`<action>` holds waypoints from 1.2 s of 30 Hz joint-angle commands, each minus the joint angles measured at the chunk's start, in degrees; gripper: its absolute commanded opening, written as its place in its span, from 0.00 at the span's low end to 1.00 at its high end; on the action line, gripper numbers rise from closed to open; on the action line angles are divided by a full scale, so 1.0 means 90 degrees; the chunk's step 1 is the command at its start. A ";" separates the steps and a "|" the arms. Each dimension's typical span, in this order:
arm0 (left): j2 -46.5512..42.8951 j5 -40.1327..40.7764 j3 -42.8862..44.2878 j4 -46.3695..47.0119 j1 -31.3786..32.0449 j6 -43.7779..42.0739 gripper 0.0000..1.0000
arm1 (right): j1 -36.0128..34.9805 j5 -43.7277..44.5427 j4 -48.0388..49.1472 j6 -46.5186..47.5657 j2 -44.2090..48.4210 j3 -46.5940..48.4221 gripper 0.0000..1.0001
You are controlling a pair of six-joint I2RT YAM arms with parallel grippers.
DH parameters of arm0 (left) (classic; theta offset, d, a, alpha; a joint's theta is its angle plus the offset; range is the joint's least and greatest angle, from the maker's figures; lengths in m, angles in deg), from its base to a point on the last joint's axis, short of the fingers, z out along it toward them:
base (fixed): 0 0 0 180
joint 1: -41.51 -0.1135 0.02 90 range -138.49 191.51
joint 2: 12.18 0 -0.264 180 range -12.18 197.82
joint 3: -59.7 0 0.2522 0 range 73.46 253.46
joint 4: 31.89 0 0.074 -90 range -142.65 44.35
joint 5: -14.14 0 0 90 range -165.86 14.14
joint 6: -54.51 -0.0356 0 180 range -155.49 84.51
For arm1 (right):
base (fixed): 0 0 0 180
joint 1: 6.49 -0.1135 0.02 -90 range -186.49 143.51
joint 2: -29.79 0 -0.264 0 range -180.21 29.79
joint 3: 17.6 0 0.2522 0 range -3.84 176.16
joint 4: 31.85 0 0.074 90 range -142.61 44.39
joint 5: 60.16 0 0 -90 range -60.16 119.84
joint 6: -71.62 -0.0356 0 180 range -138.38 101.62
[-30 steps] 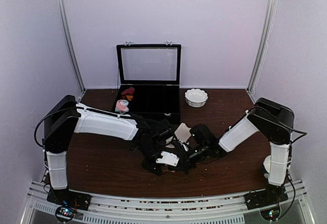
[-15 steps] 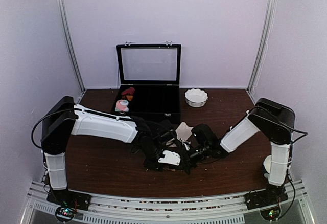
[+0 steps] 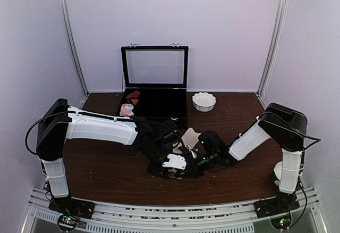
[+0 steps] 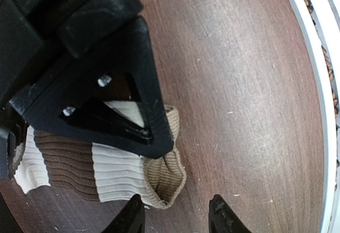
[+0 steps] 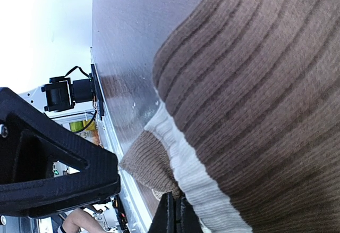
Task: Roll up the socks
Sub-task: Roll the sock at the center of the board.
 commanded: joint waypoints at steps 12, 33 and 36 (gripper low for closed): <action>0.0388 0.0472 -0.0006 0.0475 0.0021 -0.0167 0.37 | -0.0183 0.0402 -0.0266 -0.0286 -0.0248 -0.0115 0.00; 0.0412 -0.0117 -0.0166 0.0138 -0.0284 0.0072 0.00 | -0.0283 0.0503 0.0580 -0.0502 -0.0086 -0.0511 0.03; 0.0507 -0.0408 -0.0055 0.0052 -0.0550 0.0241 0.00 | -0.0322 0.0591 0.0283 -0.0205 0.0030 -0.0520 0.10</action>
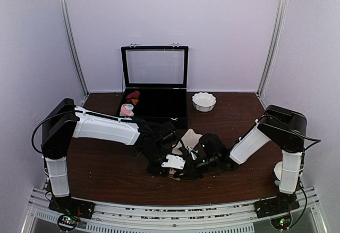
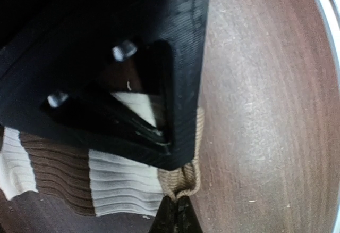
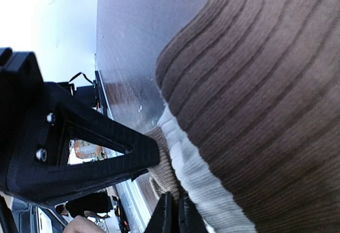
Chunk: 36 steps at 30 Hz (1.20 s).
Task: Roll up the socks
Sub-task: Roll the sock at the center of the board.
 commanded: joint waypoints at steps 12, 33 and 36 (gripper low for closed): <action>0.1000 -0.2191 0.1176 -0.1338 -0.0929 0.0625 0.00 | -0.0236 0.1014 -0.0497 0.1298 0.1064 -0.0897 0.32; 0.1719 -0.3519 0.2017 -0.2552 -0.1391 0.0748 0.00 | -0.3961 1.0188 -0.4977 0.3963 0.3066 -0.0269 1.00; 0.1672 -0.3601 0.1934 -0.2553 -0.1391 0.0736 0.00 | -0.3905 1.1004 -0.5659 0.3088 0.3031 -0.0053 1.00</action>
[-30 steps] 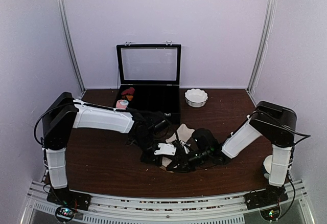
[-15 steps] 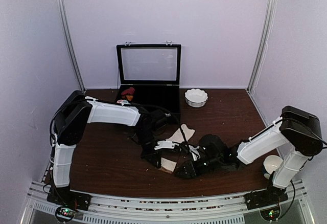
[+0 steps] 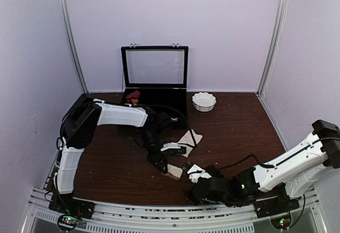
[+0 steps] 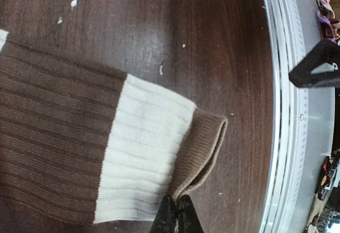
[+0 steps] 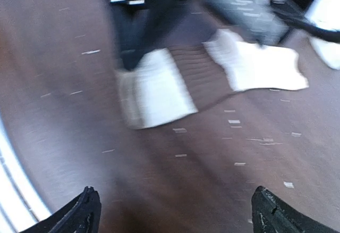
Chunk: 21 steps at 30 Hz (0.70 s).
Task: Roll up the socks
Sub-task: Roll the sock at the center of the board.
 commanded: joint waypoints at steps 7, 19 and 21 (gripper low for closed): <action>0.0322 -0.0731 0.0421 -0.0527 -0.0168 0.0192 0.00 | 0.0273 0.0755 0.0428 0.0067 0.0253 -0.0339 1.00; 0.0978 -0.1114 0.1028 -0.1031 -0.0351 0.0586 0.00 | 0.0975 -0.2125 0.1915 0.3211 -0.0145 -0.0208 0.58; 0.0978 -0.1001 0.0990 -0.0973 -0.0349 0.0638 0.00 | 0.1186 -0.2433 0.1958 0.3301 -0.0386 -0.0030 0.52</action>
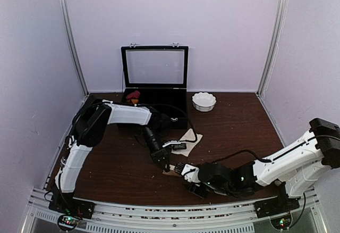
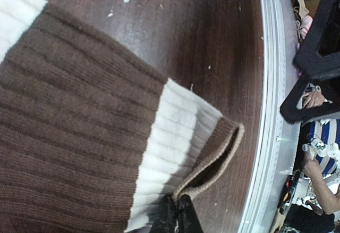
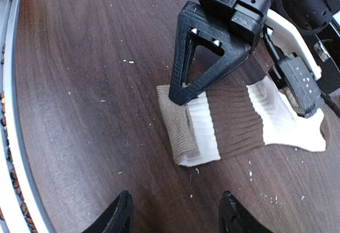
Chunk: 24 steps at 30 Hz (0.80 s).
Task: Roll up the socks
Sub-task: Roll the sock at the center of the board.
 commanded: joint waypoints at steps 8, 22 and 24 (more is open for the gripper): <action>0.0063 0.0219 0.0284 -0.0102 -0.0023 0.0229 0.00 | 0.0494 -0.1452 0.0197 0.1362 -0.1032 0.0934 0.48; 0.0273 0.0521 0.0529 -0.0102 0.0006 0.0391 0.00 | 0.0578 -0.1049 -0.0183 0.2432 -0.1471 0.1238 0.46; 0.0291 0.0537 0.0530 -0.0139 0.0014 0.0363 0.00 | 0.0646 -0.1105 -0.0204 0.2468 -0.1562 0.1299 0.45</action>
